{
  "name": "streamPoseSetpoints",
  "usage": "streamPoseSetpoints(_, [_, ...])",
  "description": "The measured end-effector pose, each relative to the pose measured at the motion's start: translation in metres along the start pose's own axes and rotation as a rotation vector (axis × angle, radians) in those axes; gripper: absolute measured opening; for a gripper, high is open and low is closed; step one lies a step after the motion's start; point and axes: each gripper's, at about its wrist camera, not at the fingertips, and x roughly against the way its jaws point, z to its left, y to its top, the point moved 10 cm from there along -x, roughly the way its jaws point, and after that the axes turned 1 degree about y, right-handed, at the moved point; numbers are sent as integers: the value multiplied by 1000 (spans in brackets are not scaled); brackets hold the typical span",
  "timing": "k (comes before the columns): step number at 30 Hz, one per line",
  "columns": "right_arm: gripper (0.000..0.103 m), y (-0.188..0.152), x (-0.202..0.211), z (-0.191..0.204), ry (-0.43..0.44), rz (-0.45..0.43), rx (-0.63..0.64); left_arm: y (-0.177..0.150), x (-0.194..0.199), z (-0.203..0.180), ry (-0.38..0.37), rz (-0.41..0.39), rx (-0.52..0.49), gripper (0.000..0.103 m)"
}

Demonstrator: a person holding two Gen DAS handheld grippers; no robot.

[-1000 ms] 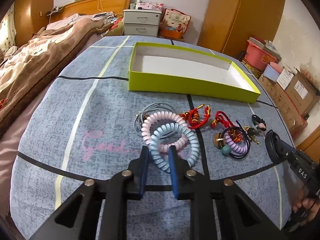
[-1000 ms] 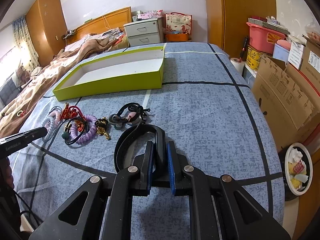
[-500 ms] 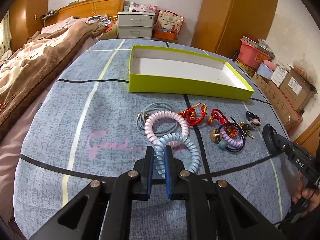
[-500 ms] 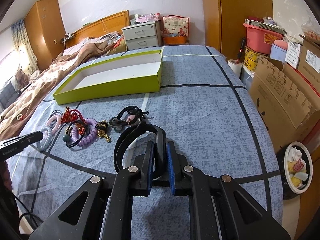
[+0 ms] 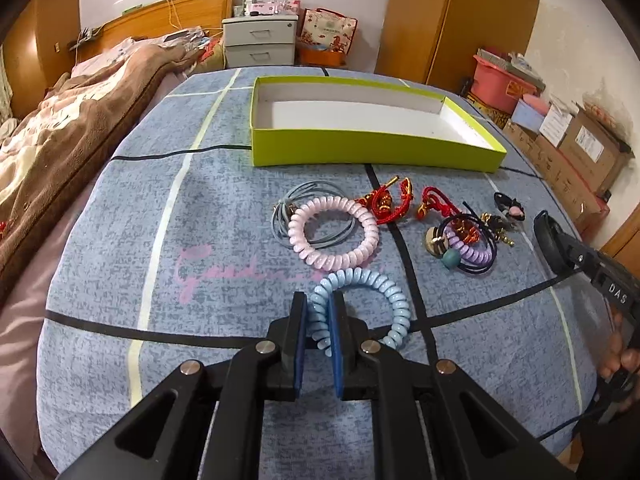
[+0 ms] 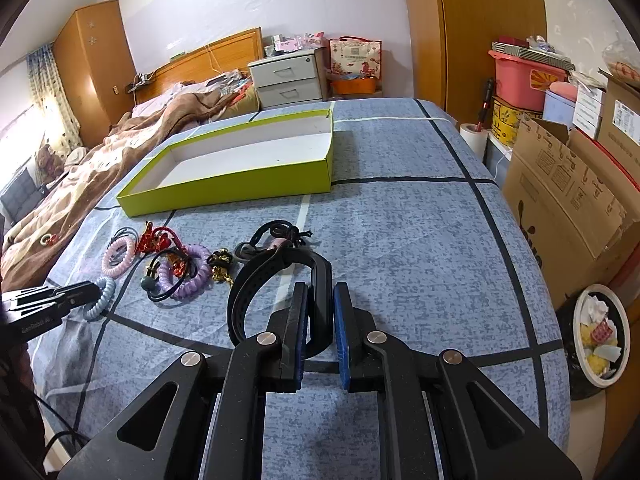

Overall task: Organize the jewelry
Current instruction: 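Grasp the light blue coiled hair tie with the left tool while the right tool holds the black band, then carry the blue coil with the left tool while the right tool carries the black band to the green box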

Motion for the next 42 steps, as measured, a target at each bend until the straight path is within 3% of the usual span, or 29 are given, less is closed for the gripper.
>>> streamPoseSetpoints(9, [13, 2, -2, 5, 10, 5, -3, 3, -3, -5, 61, 1, -96, 18])
streamPoseSetpoints(12, [13, 3, -2, 5, 8, 4, -3, 2, -1, -10, 66, -12, -135, 10])
streamPoseSetpoints(14, [13, 5, -1, 6, 6, 1, 0, 2, -1, -11, 70, -19, -147, 10])
streamPoseSetpoints(30, [13, 21, 7, 14, -2, -26, 1, 24, 23, -13, -42, -88, -78, 10])
streamPoseSetpoints(42, [13, 71, -1, 24, -4, -64, 39, 71, 24, -2, -61, -127, -40, 10])
